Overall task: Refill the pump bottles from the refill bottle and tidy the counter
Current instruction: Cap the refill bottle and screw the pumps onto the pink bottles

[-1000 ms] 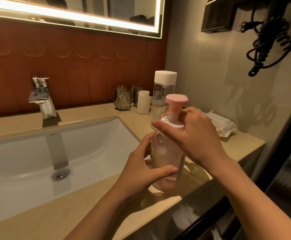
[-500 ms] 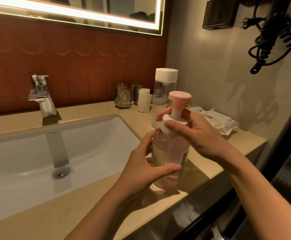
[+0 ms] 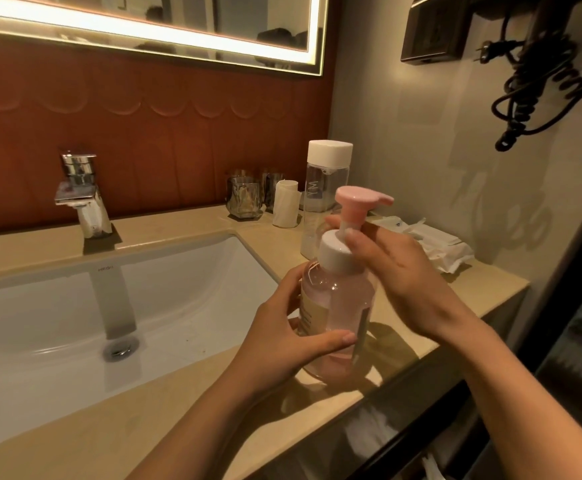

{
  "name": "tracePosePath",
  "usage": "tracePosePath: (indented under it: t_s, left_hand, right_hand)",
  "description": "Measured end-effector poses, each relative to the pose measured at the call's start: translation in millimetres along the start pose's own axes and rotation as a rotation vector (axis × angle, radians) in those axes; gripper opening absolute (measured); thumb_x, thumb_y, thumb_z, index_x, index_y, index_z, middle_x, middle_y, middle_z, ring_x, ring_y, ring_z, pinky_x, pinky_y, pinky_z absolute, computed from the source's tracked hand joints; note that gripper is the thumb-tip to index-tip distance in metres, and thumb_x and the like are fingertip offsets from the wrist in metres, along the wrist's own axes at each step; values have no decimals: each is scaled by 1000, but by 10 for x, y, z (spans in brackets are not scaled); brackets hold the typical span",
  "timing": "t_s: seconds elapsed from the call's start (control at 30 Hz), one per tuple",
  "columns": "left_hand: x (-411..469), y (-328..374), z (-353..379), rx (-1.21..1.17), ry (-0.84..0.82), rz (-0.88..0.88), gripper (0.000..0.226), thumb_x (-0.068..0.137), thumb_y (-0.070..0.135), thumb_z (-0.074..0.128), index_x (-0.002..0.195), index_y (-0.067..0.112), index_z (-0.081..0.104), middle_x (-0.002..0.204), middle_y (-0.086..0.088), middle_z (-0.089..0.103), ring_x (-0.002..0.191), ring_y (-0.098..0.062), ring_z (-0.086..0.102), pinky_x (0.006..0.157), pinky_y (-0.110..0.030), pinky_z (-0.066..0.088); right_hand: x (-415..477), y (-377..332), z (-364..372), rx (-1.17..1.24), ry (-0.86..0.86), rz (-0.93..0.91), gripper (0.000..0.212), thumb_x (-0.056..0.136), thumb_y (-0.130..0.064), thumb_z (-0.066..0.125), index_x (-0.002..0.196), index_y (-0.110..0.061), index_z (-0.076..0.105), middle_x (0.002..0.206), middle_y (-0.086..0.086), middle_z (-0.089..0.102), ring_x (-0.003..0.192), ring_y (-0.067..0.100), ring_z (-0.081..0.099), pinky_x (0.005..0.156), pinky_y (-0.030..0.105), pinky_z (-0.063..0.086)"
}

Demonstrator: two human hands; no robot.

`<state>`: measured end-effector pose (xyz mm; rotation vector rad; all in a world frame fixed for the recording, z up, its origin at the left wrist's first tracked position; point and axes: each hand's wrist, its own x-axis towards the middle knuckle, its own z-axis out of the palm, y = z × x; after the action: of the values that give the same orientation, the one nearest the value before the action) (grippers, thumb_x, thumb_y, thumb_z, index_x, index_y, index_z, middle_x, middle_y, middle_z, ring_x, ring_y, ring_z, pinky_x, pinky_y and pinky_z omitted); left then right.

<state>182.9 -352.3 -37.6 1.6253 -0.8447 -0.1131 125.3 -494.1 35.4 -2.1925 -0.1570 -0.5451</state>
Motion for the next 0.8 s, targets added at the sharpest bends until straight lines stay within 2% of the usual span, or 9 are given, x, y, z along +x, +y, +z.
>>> tracePosePath:
  t_s: [0.03, 0.1, 0.2, 0.33, 0.47, 0.57, 0.63, 0.7, 0.8]
  left_hand:
    - [3, -5, 0, 3, -1, 2, 78, 58, 50, 79, 122, 58, 35, 120, 39, 49, 109, 14, 50, 84, -12, 48]
    - [5, -4, 0, 4, -1, 2, 80, 57, 52, 78, 123, 58, 35, 120, 39, 49, 109, 14, 49, 85, -13, 47]
    - [2, -6, 0, 1, -4, 4, 79, 57, 51, 78, 123, 57, 35, 120, 37, 50, 109, 13, 50, 85, -14, 48]
    - [-6, 15, -7, -3, -2, 2, 77, 58, 51, 79, 120, 60, 35, 117, 40, 50, 108, 15, 49, 80, -9, 48]
    - [-9, 20, -14, -11, 0, -12, 75, 56, 55, 79, 116, 64, 36, 115, 41, 50, 106, 16, 49, 75, -5, 46]
    - [-5, 17, -9, -4, 9, -15, 74, 55, 55, 78, 112, 70, 34, 115, 42, 50, 107, 14, 50, 74, -5, 46]
    - [-6, 24, -3, -4, 8, -24, 73, 56, 54, 79, 110, 72, 33, 113, 43, 49, 108, 11, 50, 72, -5, 46]
    - [-8, 23, 0, -11, 4, -25, 74, 56, 52, 81, 111, 68, 35, 112, 42, 49, 108, 10, 50, 70, -4, 45]
    - [0, 16, 0, -3, -2, -6, 75, 56, 52, 81, 115, 64, 36, 115, 39, 51, 107, 11, 50, 75, -6, 46]
  right_hand:
    - [5, 11, -63, 81, -73, 14, 32, 81, -56, 43, 106, -41, 54, 110, -17, 61, 101, -4, 56, 79, 7, 44]
    - [35, 58, -134, 142, -118, 30, 38, 82, -53, 50, 115, -35, 55, 123, -15, 60, 110, -1, 55, 87, 15, 46]
    - [78, 57, -103, 109, 11, 28, 62, 67, -58, 62, 117, -22, 62, 118, -9, 65, 108, 8, 58, 93, 31, 48]
    - [64, 2, -25, -37, 257, -43, 66, 52, -65, 60, 104, -24, 65, 98, -9, 66, 92, -1, 58, 72, 11, 42]
    - [107, -20, 58, -223, 326, -82, 73, 56, -72, 61, 111, -25, 60, 94, -9, 59, 80, -1, 53, 62, 10, 38]
    - [151, -1, 85, -405, 367, -103, 81, 60, -77, 60, 116, -20, 58, 93, -6, 55, 79, 8, 53, 64, 20, 46]
    - [166, -24, 61, -492, 302, -31, 91, 57, -85, 54, 121, -20, 54, 100, -4, 54, 88, 15, 54, 72, 28, 51]
    - [171, -52, 22, -322, 111, 97, 97, 56, -84, 53, 130, -22, 45, 116, -3, 53, 103, 15, 53, 84, 32, 51]
    - [201, -56, -67, 46, -155, 106, 82, 69, -69, 53, 138, -26, 39, 118, -19, 49, 106, -2, 50, 83, 15, 41]
